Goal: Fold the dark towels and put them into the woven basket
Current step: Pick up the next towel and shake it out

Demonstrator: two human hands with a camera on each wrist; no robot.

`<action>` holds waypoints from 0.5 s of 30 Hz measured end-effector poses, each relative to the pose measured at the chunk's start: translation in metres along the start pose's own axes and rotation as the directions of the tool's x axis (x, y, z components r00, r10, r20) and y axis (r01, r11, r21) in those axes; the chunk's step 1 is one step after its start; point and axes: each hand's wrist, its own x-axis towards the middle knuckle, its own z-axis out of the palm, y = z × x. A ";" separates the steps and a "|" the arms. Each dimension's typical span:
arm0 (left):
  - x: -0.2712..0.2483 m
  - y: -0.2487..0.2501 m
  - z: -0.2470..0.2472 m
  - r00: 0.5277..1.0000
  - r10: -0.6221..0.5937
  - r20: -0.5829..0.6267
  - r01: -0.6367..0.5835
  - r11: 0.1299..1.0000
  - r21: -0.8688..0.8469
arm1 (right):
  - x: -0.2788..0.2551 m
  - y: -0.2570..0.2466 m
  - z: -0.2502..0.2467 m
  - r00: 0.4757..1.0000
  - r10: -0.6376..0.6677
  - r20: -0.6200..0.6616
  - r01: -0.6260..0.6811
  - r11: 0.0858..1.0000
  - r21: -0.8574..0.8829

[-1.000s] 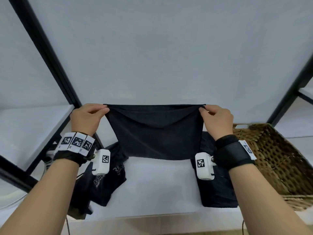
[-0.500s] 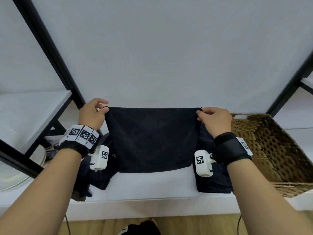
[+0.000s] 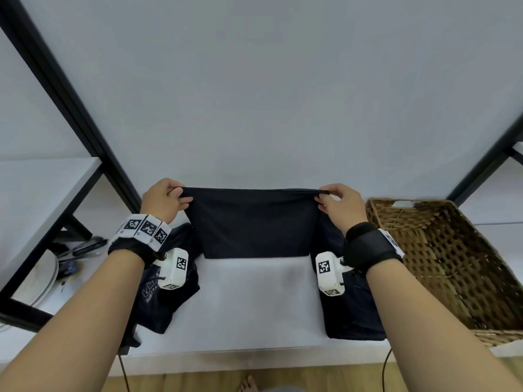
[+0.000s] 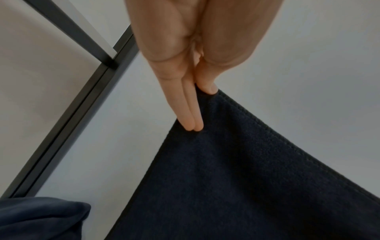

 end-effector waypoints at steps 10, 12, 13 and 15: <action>-0.044 -0.055 0.005 0.992 -0.061 0.111 0.064 0.998 -0.020 | -0.021 0.056 -0.007 0.983 0.185 0.018 -0.185 0.983 -0.007; -0.059 -0.077 0.008 0.982 -0.106 0.159 0.103 0.994 0.029 | -0.032 0.076 -0.009 0.972 0.234 0.034 -0.232 0.971 -0.049; -0.065 -0.088 0.009 0.974 -0.133 0.184 0.121 0.990 0.076 | -0.037 0.087 -0.009 0.964 0.264 0.042 -0.261 0.963 -0.067; -0.078 -0.111 0.009 0.951 -0.205 0.231 0.167 0.971 0.171 | -0.048 0.108 -0.010 0.937 0.341 0.080 -0.332 0.937 -0.105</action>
